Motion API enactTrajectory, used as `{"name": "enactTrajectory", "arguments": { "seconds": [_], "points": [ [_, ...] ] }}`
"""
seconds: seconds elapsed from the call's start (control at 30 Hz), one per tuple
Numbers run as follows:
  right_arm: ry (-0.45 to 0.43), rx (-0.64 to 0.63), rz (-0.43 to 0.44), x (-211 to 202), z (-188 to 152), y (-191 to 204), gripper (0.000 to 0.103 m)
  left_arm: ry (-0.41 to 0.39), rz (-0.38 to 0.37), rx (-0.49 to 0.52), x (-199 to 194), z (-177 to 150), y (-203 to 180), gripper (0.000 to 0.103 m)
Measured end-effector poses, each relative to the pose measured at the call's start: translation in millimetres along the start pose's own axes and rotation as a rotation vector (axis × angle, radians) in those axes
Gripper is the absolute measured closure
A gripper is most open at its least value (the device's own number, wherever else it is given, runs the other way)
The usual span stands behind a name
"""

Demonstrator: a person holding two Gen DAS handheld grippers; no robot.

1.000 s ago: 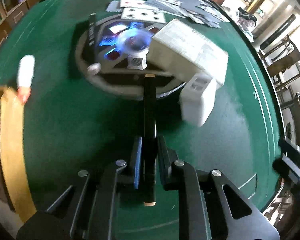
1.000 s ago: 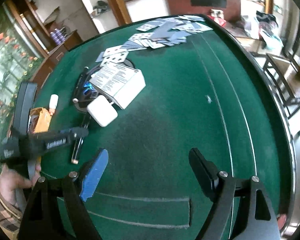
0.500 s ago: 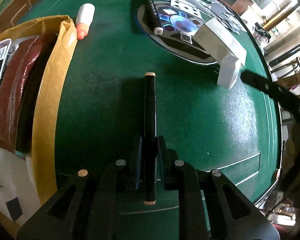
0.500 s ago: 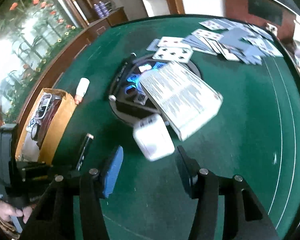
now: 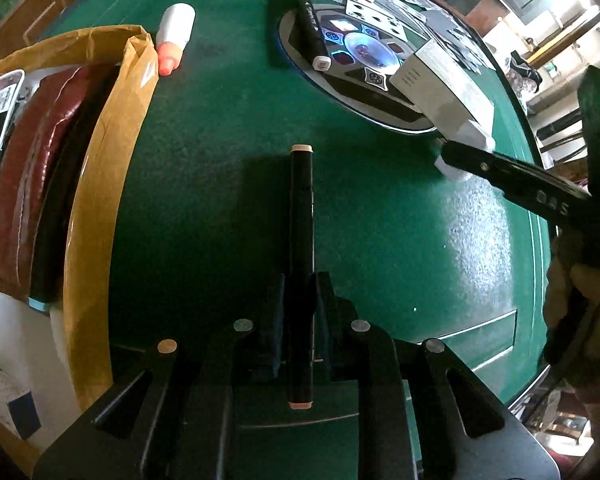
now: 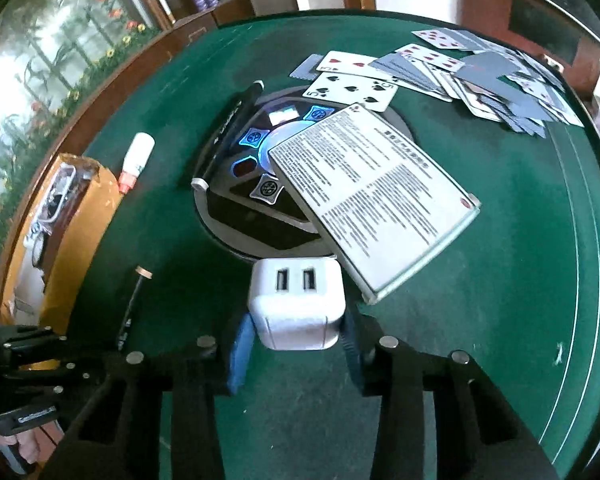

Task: Organize objects
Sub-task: 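Grasp the black marker with the left tool while the right tool grasps the white USB charger, then carry the black marker and white charger over the yellow-rimmed tray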

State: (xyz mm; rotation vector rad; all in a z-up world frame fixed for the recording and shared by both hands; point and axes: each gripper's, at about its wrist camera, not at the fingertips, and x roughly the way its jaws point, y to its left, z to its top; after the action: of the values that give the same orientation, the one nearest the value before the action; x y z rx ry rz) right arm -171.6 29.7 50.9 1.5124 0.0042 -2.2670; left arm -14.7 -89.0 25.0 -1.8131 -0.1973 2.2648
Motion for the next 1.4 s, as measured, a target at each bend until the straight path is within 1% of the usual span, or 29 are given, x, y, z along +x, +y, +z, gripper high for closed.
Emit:
{"name": "enactTrajectory", "arguments": {
  "seconds": [0.23,0.33,0.47,0.6,0.8,1.07,1.4],
  "points": [
    [0.015,0.09,0.102,-11,-20,3,0.064,0.018,0.009,-0.001,1,9,0,0.087],
    [0.025,0.108,0.124,-12,-28,8,0.064,0.018,0.024,0.014,2,11,-3,0.087],
    [0.021,0.087,0.113,-16,-32,16,0.064,-0.001,0.043,0.043,2,9,-7,0.089],
    [0.014,0.087,0.118,-21,-35,19,0.064,0.004,0.0,0.028,3,7,-7,0.089],
    [0.005,0.088,0.116,-24,-37,24,0.064,0.0,-0.032,0.02,-4,5,-7,0.089],
    [0.014,0.091,0.114,-21,-37,32,0.064,-0.038,-0.053,0.01,-24,5,-2,0.089],
    [0.017,0.053,0.141,-20,-35,64,0.064,-0.097,-0.065,-0.002,-55,2,16,0.089]
  ]
}}
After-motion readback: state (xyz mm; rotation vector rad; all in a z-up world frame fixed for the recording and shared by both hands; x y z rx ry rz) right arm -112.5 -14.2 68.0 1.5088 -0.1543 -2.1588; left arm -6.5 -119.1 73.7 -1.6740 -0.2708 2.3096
